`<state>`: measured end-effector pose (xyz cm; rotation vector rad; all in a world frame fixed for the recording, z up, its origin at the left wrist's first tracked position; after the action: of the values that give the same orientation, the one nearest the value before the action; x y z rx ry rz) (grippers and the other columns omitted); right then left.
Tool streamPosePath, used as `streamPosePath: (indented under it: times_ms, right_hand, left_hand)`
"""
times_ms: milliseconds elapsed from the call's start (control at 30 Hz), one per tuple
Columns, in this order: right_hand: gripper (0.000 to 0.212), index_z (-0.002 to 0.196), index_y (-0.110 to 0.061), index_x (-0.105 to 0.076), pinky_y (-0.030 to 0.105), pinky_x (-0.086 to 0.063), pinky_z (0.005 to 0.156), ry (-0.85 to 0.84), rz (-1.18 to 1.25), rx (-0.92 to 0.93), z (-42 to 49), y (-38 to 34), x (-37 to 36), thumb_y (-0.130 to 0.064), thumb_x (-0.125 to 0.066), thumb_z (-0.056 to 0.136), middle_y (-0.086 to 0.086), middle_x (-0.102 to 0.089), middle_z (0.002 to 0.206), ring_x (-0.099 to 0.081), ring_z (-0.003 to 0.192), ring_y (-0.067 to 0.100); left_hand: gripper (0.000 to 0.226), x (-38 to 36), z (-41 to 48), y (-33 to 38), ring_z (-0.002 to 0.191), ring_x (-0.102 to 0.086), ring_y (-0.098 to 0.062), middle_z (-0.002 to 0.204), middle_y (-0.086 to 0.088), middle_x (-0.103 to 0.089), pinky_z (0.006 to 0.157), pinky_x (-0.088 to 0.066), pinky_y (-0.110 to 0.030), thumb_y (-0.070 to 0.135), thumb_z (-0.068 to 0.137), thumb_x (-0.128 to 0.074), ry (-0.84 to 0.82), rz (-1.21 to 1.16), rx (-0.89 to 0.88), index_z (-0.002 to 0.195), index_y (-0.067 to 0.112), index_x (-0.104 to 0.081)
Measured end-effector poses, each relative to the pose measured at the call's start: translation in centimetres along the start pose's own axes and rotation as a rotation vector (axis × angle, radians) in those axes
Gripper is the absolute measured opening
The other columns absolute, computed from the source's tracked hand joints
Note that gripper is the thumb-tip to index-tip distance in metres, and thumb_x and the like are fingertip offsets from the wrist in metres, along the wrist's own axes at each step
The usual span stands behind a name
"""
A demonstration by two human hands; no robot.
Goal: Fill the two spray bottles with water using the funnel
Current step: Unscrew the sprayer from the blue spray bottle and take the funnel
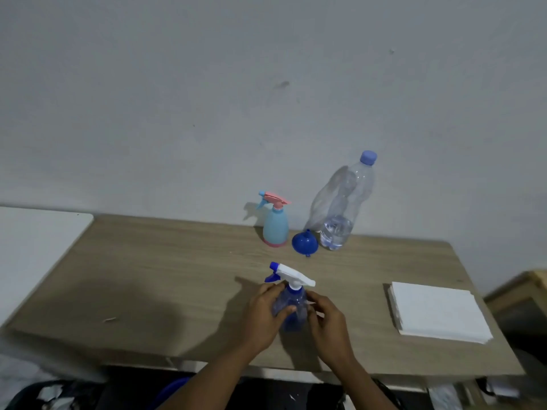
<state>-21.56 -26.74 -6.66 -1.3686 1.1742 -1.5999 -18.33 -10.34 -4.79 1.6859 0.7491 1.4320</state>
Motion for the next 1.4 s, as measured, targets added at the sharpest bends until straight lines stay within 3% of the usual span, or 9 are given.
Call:
streamPosePath:
  times_ms: [100, 233, 400, 600, 733, 967, 1133, 1300, 1400]
  right_hand:
    - [0.042, 0.11, -0.032, -0.065, 0.014, -0.052, 0.077, -0.014, -0.005, 0.018, -1.3, 0.2, 1.3, 0.006, -0.057, 0.091, -0.008, -0.072, 0.108, -0.066, 0.097, 0.002]
    - [0.046, 0.106, -0.038, -0.063, 0.016, -0.052, 0.078, -0.046, -0.026, 0.038, -1.9, 0.8, 2.6, 0.005, -0.057, 0.09, -0.012, -0.071, 0.106, -0.065, 0.095, -0.003]
    - [0.032, 0.101, -0.035, -0.066, 0.022, -0.054, 0.078, -0.01, 0.062, 0.098, -1.4, -0.7, 3.6, -0.007, -0.069, 0.085, -0.012, -0.07, 0.098, -0.066, 0.093, 0.005]
    - [0.036, 0.092, -0.021, -0.066, 0.018, -0.05, 0.07, 0.035, 0.099, 0.067, -0.7, -1.0, 3.0, -0.024, -0.09, 0.066, -0.006, -0.069, 0.087, -0.064, 0.082, 0.007]
    - [0.026, 0.089, -0.023, -0.067, 0.029, -0.052, 0.072, 0.073, 0.071, 0.078, 0.0, -1.1, 2.7, -0.025, -0.086, 0.071, -0.009, -0.068, 0.084, -0.063, 0.082, 0.006]
    - [0.017, 0.1, -0.031, -0.066, 0.04, -0.052, 0.08, -0.067, -0.097, 0.33, 0.4, -1.0, 3.6, -0.041, -0.061, 0.087, -0.018, -0.063, 0.093, -0.061, 0.091, 0.007]
    - [0.037, 0.095, -0.034, -0.055, 0.039, -0.051, 0.082, -0.021, -0.051, 0.166, 0.4, -1.5, 3.1, -0.054, -0.076, 0.072, -0.014, -0.063, 0.085, -0.06, 0.086, 0.006]
    - [0.019, 0.099, -0.035, -0.059, 0.051, -0.047, 0.086, -0.022, -0.068, 0.228, -0.1, -0.8, 2.9, -0.05, -0.059, 0.087, -0.02, -0.062, 0.096, -0.059, 0.096, 0.008]
    - [0.028, 0.097, -0.034, -0.059, 0.046, -0.048, 0.087, -0.023, -0.076, 0.221, -0.2, -0.9, 3.0, -0.054, -0.067, 0.08, -0.019, -0.061, 0.092, -0.059, 0.094, 0.006]
  left_hand:
    - [0.047, -1.3, -1.9, 0.6, 0.109, -0.057, -0.002, 0.12, 0.02, -0.053, 0.09, -0.04, -0.008, 0.031, 0.083, -0.077, 0.019, -0.004, 0.004, 0.125, 0.036, -0.057]
    - [0.053, -2.8, -3.2, 1.1, 0.105, -0.053, 0.009, 0.116, 0.027, -0.051, 0.085, -0.037, -0.002, 0.04, 0.071, -0.083, 0.075, 0.014, 0.018, 0.117, 0.035, -0.057]
    - [0.045, -4.5, -3.2, 2.4, 0.099, -0.062, -0.008, 0.105, 0.013, -0.064, 0.075, -0.04, -0.003, 0.012, 0.075, -0.077, 0.142, 0.009, 0.077, 0.115, 0.023, -0.062]
    - [0.049, -5.4, -4.1, 3.7, 0.094, -0.061, -0.004, 0.108, 0.012, -0.068, 0.076, -0.04, -0.001, -0.001, 0.073, -0.065, 0.221, 0.053, 0.102, 0.116, 0.023, -0.064]
    - [0.043, -5.4, -3.8, 3.2, 0.096, -0.064, -0.004, 0.106, 0.015, -0.068, 0.078, -0.047, -0.016, 0.009, 0.076, -0.068, 0.188, 0.044, 0.112, 0.113, 0.032, -0.061]
    - [0.044, -5.3, -3.5, 3.4, 0.109, -0.061, -0.013, 0.12, 0.003, -0.066, 0.08, -0.034, -0.006, 0.015, 0.085, -0.068, 0.2, 0.116, 0.098, 0.128, 0.018, -0.06]
    - [0.04, -5.5, -3.6, 3.4, 0.098, -0.05, -0.001, 0.115, 0.007, -0.061, 0.073, -0.032, 0.007, 0.006, 0.088, -0.062, 0.165, 0.128, 0.098, 0.127, 0.015, -0.058]
    - [0.046, -5.4, -3.8, 3.4, 0.107, -0.055, -0.005, 0.115, 0.012, -0.058, 0.08, -0.035, -0.001, 0.005, 0.085, -0.063, 0.181, 0.091, 0.091, 0.13, 0.016, -0.057]
    - [0.046, -5.4, -3.7, 3.4, 0.102, -0.06, -0.007, 0.111, 0.011, -0.061, 0.079, -0.039, 0.0, -0.001, 0.083, -0.061, 0.173, 0.055, 0.088, 0.125, 0.016, -0.059]
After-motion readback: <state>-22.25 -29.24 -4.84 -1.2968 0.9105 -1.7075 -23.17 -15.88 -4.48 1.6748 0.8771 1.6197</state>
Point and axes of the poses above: each hand's wrist, its own z-axis towards the middle knuckle, its own x-axis out of the back of the hand, y = z × x, the point moved 2 cm from there along z, towards the middle knuckle
